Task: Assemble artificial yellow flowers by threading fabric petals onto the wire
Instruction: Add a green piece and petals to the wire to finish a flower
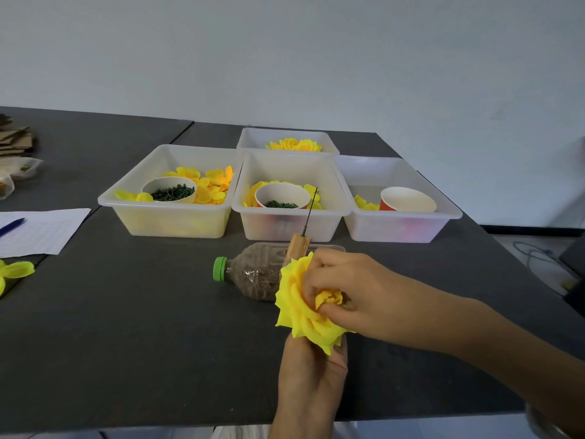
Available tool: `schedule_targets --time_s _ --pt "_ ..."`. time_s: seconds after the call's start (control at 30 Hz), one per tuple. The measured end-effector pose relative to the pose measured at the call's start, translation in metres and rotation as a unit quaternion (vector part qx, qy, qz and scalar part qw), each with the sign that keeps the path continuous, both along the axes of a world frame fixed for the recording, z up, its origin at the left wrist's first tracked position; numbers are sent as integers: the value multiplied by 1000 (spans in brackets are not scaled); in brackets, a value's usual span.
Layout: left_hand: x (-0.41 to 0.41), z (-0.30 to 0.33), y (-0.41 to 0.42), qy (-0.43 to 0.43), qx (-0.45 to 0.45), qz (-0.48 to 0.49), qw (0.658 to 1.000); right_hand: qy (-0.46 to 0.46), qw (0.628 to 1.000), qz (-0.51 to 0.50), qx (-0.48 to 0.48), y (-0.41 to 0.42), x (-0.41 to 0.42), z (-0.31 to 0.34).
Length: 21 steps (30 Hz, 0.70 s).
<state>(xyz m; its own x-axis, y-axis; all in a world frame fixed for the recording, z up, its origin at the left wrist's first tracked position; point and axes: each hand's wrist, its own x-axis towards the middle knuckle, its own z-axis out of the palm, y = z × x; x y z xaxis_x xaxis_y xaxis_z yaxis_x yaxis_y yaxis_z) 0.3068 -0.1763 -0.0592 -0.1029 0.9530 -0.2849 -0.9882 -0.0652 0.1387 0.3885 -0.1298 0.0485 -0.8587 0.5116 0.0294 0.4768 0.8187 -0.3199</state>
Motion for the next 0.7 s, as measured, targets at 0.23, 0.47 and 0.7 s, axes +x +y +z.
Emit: schedule_targets --time_s 0.23,0.47,0.7 --pt "-5 10 -4 -2 -35 21 999 92 996 -17 -4 -9 10 33" --pt "-6 10 -3 -2 -37 23 999 83 996 -30 12 -12 15 36" --pt "-2 3 -4 115 -16 60 991 34 996 -62 49 -19 -2 1"
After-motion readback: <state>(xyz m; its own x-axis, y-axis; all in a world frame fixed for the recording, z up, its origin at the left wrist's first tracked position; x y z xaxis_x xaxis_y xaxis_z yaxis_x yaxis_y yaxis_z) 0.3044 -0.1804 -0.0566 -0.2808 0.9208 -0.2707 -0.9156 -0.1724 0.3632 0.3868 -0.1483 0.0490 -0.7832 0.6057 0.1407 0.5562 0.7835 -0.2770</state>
